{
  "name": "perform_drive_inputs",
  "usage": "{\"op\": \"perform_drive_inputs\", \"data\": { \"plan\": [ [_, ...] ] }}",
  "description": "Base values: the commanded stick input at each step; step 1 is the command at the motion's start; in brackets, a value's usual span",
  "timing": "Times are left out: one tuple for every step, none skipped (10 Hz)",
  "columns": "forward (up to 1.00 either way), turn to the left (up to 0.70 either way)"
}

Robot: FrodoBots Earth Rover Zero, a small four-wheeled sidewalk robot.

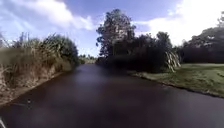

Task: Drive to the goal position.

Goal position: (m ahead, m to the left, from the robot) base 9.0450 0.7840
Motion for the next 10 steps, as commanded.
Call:
{"op": "perform_drive_inputs", "data": {
  "plan": [
    [1.00, -0.15],
    [1.00, -0.15],
    [1.00, -0.15],
    [1.00, -0.15],
    [0.98, -0.15],
    [0.97, -0.14],
    [0.96, -0.14],
    [0.95, -0.14],
    [0.94, -0.14],
    [0.90, -0.14]
  ]
}}
